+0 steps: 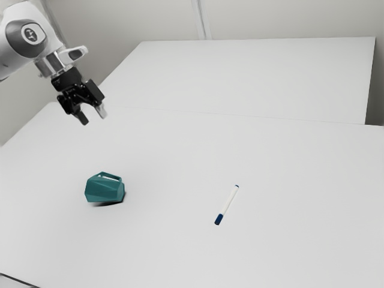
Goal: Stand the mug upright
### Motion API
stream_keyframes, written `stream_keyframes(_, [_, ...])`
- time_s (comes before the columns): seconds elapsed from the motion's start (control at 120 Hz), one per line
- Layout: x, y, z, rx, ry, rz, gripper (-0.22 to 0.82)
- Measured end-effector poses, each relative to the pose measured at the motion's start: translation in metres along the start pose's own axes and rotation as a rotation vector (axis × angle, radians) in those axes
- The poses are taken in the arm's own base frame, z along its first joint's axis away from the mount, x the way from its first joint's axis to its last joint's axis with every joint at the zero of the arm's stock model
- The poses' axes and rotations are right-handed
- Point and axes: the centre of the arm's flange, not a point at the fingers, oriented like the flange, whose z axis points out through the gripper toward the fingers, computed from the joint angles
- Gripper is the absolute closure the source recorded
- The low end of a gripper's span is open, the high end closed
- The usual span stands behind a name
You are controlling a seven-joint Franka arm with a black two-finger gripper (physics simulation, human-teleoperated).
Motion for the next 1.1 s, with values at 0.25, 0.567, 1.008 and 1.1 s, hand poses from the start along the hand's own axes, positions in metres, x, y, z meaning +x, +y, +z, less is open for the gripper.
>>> stream_keyframes(0.25, [-0.032, -0.102, 0.023, -0.172, 0.018, -0.109, 0.0])
stream_keyframes(0.567, [-0.035, -0.218, 0.077, -0.322, 0.05, -0.201, 0.0])
stream_keyframes(1.008, [-0.045, -0.247, 0.168, -0.5, 0.224, -0.238, 0.0])
stream_keyframes(1.1, [-0.046, -0.242, 0.187, -0.524, 0.233, -0.24, 0.0])
